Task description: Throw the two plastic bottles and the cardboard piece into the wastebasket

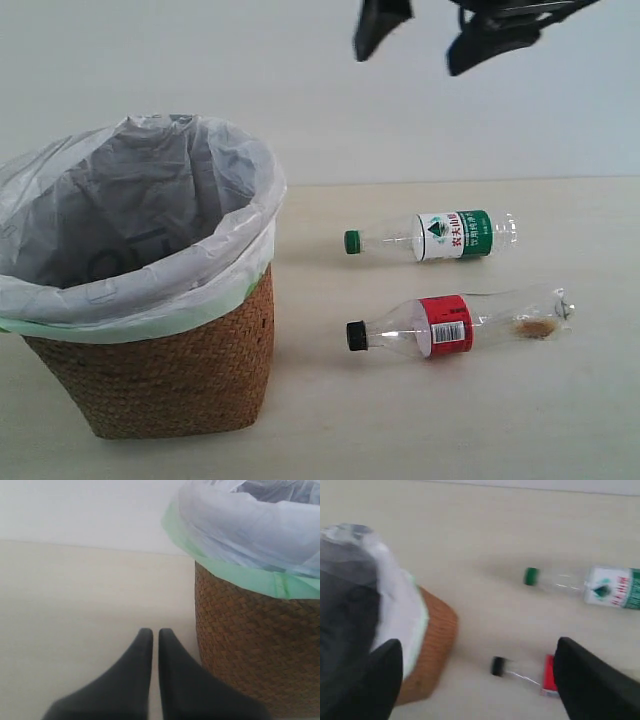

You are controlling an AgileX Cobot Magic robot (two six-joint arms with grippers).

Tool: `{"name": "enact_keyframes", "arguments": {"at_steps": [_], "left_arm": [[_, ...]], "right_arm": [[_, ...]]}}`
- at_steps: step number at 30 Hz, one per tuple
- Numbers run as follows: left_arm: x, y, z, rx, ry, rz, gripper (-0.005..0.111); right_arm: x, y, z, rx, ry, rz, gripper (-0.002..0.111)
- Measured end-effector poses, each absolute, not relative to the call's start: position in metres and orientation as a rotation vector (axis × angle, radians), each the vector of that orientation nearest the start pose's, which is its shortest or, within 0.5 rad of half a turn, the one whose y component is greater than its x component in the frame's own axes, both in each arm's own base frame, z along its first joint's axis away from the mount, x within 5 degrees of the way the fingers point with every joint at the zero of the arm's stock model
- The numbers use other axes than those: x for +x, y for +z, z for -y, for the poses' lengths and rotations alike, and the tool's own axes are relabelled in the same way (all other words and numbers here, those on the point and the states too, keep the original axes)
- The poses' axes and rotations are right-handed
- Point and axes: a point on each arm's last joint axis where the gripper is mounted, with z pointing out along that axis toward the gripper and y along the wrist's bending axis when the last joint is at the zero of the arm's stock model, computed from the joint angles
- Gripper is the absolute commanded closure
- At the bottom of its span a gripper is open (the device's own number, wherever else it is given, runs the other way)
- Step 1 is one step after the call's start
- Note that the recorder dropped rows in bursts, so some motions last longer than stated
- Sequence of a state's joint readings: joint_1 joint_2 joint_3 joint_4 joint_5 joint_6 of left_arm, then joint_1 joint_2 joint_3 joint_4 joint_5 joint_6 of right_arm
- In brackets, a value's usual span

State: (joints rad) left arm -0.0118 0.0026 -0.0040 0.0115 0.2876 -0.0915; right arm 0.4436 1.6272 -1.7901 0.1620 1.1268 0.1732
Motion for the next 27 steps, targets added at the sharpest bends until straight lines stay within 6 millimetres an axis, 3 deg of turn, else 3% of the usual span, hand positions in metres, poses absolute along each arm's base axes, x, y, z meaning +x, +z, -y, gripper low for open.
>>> {"name": "enact_keyframes", "arguments": {"at_steps": [2, 8, 15, 19, 23, 25, 27], "left_arm": [[0.055, 0.188, 0.0, -0.063, -0.064, -1.769, 0.103], [0.055, 0.188, 0.0, -0.063, -0.064, -1.769, 0.103], [0.055, 0.188, 0.0, -0.063, -0.064, -1.769, 0.103], [0.055, 0.188, 0.0, -0.063, -0.064, -1.769, 0.103], [0.055, 0.188, 0.0, -0.063, -0.064, -1.769, 0.103], [0.055, 0.188, 0.0, -0.063, -0.064, -1.769, 0.103], [0.055, 0.188, 0.0, -0.063, -0.064, -1.769, 0.103]], "right_arm": [[0.306, 0.421, -0.146, -0.297, 0.383, -2.495, 0.046], [0.297, 0.432, -0.108, -0.251, 0.211, -2.477, 0.045], [0.291, 0.409, -0.086, -0.223, -0.025, -2.538, 0.046], [0.29, 0.382, -0.084, -0.237, -0.069, -2.624, 0.069], [0.287, 0.357, -0.084, -0.324, -0.087, -2.701, 0.104], [0.287, 0.347, -0.085, -0.384, -0.096, -2.71, 0.108], [0.288, 0.34, -0.085, -0.464, -0.116, -2.718, 0.103]]}}
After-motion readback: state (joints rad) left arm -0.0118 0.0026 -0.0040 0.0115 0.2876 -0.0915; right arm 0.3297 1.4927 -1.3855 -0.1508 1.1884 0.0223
